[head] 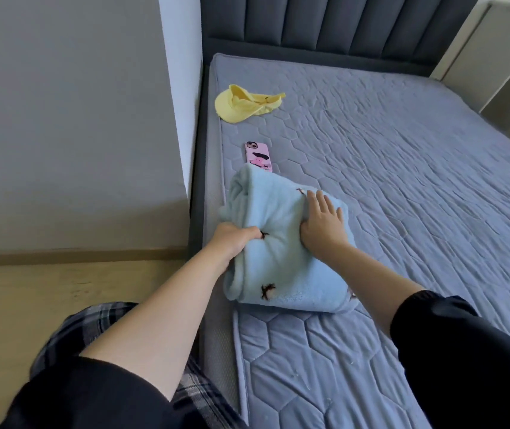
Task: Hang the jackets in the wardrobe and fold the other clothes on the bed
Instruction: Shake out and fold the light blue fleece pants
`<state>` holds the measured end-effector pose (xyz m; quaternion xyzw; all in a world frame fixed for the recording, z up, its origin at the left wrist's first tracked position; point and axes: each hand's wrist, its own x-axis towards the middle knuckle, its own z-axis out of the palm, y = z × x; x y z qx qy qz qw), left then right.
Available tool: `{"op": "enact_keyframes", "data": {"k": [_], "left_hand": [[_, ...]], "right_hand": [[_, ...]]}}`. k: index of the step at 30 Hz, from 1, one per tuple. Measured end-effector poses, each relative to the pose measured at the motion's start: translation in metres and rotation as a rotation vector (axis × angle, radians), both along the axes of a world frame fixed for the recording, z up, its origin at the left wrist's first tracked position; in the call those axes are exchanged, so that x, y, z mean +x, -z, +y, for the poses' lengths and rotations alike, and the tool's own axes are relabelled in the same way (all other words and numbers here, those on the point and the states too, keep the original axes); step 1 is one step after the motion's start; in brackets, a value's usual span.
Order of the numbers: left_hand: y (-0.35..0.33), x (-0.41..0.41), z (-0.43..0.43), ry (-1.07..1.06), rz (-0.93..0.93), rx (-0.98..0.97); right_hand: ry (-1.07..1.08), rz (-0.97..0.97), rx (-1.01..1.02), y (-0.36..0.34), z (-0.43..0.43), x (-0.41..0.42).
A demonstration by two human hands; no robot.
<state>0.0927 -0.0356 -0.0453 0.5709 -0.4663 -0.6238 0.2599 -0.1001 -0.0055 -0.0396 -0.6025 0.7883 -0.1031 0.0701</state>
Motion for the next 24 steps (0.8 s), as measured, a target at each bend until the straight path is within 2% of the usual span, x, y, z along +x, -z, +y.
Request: {"op": "enact_keyframes", "data": {"k": [3,8,11,13,15,18,24], "left_hand": [[-0.044,0.017,-0.006,0.066,-0.149,-0.212],[-0.129,0.061,-0.036,0.192,-0.574,-0.595],[-0.169,0.115,-0.054,0.252,-0.856,-0.742],[-0.188,0.156,-0.06,0.302,-1.068,-0.828],[-0.198,0.2,-0.066,0.37,-1.291,-0.921],[-0.196,0.271,-0.077,0.46,-1.478,-0.992],[-0.16,0.438,-0.104,0.521,-1.553,-0.876]], "right_hand": [[-0.141,-0.026,-0.133,-0.037,-0.003,0.021],[-0.304,-0.072,-0.427,-0.103,-0.029,0.075],[-0.437,0.03,-0.597,-0.136,-0.05,0.118],[-0.544,0.132,-0.623,-0.151,-0.066,0.158],[-0.637,0.222,-0.579,-0.157,-0.084,0.206],[-0.773,0.289,-0.418,-0.148,-0.117,0.29],[-1.023,0.178,-0.014,-0.117,-0.19,0.47]]}}
